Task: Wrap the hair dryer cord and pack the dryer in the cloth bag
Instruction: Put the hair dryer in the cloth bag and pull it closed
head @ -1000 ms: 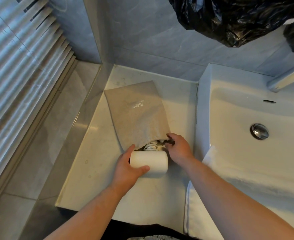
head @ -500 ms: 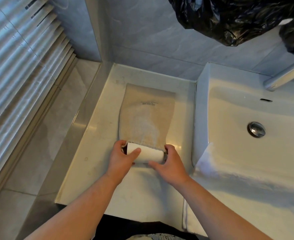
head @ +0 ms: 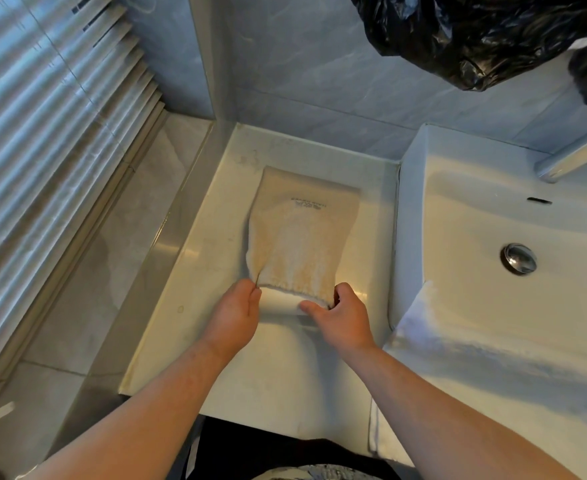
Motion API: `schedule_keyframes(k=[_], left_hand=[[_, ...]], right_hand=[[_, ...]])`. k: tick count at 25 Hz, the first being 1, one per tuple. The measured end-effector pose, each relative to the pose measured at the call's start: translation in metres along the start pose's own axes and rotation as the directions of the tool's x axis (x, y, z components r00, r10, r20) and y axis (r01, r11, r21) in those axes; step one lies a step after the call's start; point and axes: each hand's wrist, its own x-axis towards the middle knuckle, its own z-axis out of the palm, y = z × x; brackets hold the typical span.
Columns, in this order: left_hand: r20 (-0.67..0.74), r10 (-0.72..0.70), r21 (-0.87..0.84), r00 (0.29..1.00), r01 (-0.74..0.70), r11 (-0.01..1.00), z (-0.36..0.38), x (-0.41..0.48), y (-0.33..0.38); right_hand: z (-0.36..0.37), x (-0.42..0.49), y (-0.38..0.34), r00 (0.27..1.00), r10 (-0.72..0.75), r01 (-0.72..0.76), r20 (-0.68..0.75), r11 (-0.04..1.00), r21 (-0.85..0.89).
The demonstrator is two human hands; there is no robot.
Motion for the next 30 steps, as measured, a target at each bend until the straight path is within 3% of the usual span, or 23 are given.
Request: schedule_keyframes(k=[3, 7, 11, 18, 30], left_hand=[[0.016, -0.083, -0.164, 0.996, 0.084, 0.983, -0.009, 0.015, -0.004], [0.109, 0.008, -0.112, 0.994, 0.004, 0.994, -0.005, 0.035, -0.014], [-0.01, -0.062, -0.218, 0.998, 0.058, 0.974, 0.006, 0.032, -0.005], [0.003, 0.034, -0.148, 0.999, -0.033, 0.988, -0.01, 0.028, 0.023], [0.104, 0.084, -0.085, 0.991, -0.075, 0.994, -0.034, 0.03, 0.026]], right_hand=[[-0.004, 0.007, 0.001, 0.999, -0.021, 0.024, 0.036, 0.998, -0.065], [-0.003, 0.008, 0.004, 0.993, -0.093, 0.103, 0.068, 0.982, -0.16], [0.006, 0.007, 0.004, 0.997, -0.077, 0.078, 0.017, 0.996, -0.053], [-0.013, 0.015, 0.003, 0.999, 0.005, 0.0, -0.049, 0.993, 0.116], [-0.014, 0.033, -0.004, 0.992, -0.114, 0.114, 0.059, 0.993, -0.001]])
